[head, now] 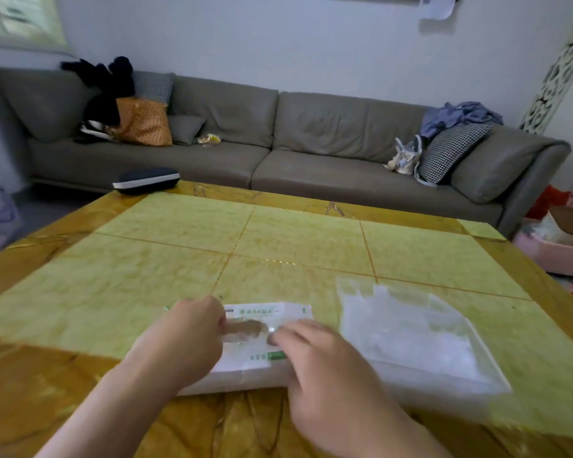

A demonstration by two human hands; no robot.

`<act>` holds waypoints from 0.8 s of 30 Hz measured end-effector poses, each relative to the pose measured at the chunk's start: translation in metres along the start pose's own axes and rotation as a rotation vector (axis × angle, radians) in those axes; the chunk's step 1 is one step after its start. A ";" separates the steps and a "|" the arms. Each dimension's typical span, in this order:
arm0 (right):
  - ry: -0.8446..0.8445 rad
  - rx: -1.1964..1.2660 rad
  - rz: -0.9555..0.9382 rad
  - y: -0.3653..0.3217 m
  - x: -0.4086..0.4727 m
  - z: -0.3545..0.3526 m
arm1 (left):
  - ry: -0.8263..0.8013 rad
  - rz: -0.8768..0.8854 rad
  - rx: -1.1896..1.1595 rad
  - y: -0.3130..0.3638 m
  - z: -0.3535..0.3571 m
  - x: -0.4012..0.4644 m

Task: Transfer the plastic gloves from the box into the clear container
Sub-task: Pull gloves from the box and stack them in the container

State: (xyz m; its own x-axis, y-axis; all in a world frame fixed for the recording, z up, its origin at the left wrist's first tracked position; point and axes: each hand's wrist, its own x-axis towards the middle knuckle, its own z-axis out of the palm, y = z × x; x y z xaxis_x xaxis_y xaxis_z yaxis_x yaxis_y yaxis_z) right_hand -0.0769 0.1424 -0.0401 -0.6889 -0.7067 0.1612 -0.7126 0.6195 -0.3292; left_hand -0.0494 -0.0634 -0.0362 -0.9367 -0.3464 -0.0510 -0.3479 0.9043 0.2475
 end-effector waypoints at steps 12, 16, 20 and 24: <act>-0.075 -0.046 -0.064 -0.005 0.010 0.036 | 0.175 0.063 -0.488 -0.014 -0.001 0.014; -0.089 -0.036 -0.068 -0.003 0.009 0.035 | 0.413 0.020 -0.820 -0.004 -0.012 0.007; -0.081 -0.027 -0.071 -0.004 0.009 0.034 | 0.216 -0.007 -0.739 -0.011 -0.013 0.006; -0.064 -0.028 -0.075 -0.003 0.007 0.033 | 0.223 -0.004 -0.487 -0.018 -0.005 0.006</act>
State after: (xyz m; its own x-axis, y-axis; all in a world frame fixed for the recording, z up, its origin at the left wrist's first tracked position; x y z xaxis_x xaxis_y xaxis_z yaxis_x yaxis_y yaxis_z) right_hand -0.0755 0.1243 -0.0686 -0.6244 -0.7712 0.1238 -0.7657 0.5731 -0.2918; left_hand -0.0487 -0.0835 -0.0361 -0.8860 -0.4417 0.1410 -0.2428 0.7009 0.6706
